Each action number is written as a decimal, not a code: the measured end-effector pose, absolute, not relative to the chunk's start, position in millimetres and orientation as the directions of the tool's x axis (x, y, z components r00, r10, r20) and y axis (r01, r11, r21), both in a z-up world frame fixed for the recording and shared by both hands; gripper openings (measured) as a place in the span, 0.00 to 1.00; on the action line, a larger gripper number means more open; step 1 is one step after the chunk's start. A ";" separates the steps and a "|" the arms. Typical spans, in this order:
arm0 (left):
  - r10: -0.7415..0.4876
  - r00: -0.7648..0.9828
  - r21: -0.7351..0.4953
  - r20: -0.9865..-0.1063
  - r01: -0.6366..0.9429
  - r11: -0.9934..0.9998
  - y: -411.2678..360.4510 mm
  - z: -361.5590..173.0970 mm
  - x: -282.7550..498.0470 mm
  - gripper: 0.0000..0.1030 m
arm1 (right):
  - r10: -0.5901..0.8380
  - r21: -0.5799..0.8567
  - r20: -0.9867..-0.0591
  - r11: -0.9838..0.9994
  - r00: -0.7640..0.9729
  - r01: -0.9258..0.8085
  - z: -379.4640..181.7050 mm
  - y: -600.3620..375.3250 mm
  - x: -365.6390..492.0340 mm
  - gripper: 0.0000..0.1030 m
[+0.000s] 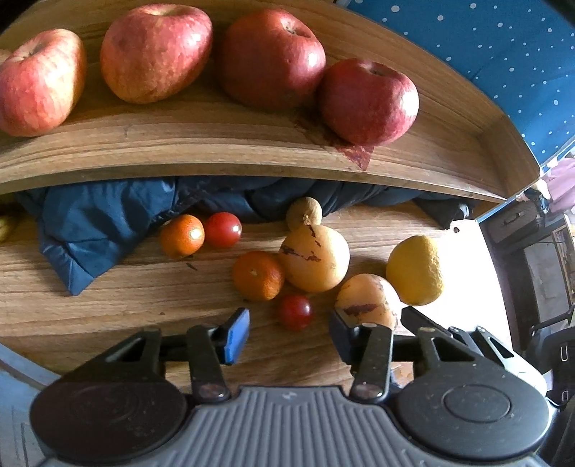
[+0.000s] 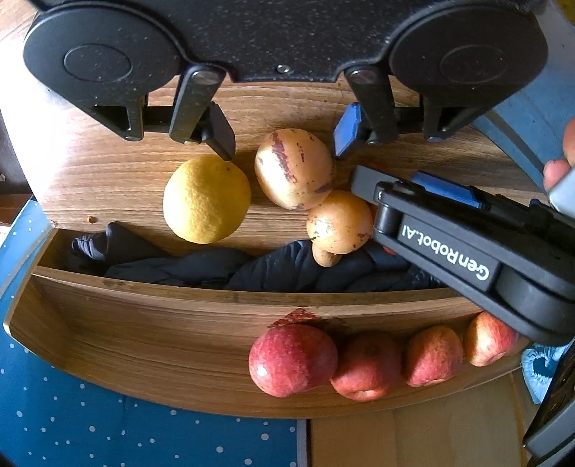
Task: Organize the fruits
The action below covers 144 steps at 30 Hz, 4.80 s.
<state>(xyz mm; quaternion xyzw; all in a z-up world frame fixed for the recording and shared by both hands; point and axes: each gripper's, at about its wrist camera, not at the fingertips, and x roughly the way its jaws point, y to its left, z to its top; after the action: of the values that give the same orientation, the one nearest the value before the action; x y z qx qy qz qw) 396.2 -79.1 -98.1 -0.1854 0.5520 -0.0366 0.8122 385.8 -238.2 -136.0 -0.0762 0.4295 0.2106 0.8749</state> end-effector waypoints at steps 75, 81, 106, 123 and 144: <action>-0.287 0.430 -0.374 -0.856 -0.130 0.918 -75.2 -78.0 356.8 0.23 | 0.370 0.075 -0.738 0.876 0.564 -0.477 -107.7 -238.6 343.6 0.50; -0.275 0.437 -0.368 -0.856 -0.143 0.919 -73.8 -74.1 340.8 0.23 | 0.395 0.080 -0.731 0.860 0.557 -0.505 -101.2 -239.9 326.5 0.50; -0.203 0.443 -0.335 -0.873 -0.244 0.910 -69.3 -76.6 252.1 0.23 | 0.493 0.098 -0.738 0.754 0.461 -0.650 -94.1 -243.9 250.3 0.50; -0.180 0.443 -0.318 -0.878 -0.260 0.912 -75.4 -79.6 222.1 0.23 | 0.496 0.093 -0.761 0.722 0.419 -0.686 -100.7 -245.1 222.8 0.50; -0.163 0.410 -0.285 -0.898 -0.256 0.924 -76.6 -84.5 219.2 0.23 | 0.493 0.096 -0.781 0.700 0.382 -0.708 -106.8 -244.2 218.9 0.50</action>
<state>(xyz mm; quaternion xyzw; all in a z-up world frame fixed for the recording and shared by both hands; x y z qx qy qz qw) 219.2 -76.6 -84.5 -0.1929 0.5426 0.0282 0.8171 218.9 -244.2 -106.8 -0.1279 0.4188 0.3655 0.8214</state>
